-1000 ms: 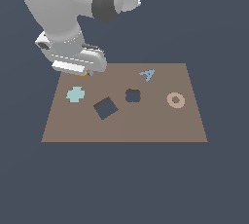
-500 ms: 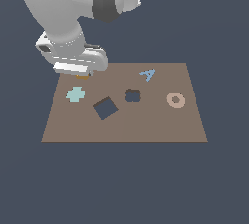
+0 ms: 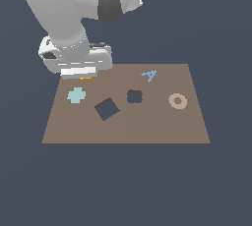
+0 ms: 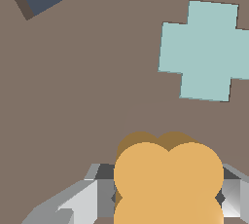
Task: Insert a designated object into the corresponding slot on a board.
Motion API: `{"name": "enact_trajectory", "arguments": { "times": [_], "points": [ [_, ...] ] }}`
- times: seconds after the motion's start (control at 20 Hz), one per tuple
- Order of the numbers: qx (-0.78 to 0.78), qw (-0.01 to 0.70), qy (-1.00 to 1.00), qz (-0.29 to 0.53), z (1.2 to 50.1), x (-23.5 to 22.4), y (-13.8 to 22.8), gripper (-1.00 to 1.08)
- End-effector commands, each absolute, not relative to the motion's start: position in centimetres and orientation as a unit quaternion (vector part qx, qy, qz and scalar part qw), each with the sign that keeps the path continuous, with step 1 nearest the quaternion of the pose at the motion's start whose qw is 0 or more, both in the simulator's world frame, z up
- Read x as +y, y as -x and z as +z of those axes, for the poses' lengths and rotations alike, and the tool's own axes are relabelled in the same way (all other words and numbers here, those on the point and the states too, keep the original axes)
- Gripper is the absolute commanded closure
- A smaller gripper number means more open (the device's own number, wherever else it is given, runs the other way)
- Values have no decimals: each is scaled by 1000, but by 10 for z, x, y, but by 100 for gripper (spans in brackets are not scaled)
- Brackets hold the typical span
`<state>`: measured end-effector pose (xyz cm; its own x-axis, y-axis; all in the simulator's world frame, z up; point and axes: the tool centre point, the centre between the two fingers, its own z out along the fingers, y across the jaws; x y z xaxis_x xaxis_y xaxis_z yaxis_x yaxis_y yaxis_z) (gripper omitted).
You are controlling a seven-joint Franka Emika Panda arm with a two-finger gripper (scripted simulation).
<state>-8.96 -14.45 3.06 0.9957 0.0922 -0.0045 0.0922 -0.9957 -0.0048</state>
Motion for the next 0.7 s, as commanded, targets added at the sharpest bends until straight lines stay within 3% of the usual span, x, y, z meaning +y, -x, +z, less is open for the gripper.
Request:
{"name": "enact_trajectory", "arguments": {
  "times": [0.0,0.65],
  "points": [
    [-90,3,996,3,30,-140,86,108],
    [-362,6,932,3,32,-114,64,108]
  ]
}}
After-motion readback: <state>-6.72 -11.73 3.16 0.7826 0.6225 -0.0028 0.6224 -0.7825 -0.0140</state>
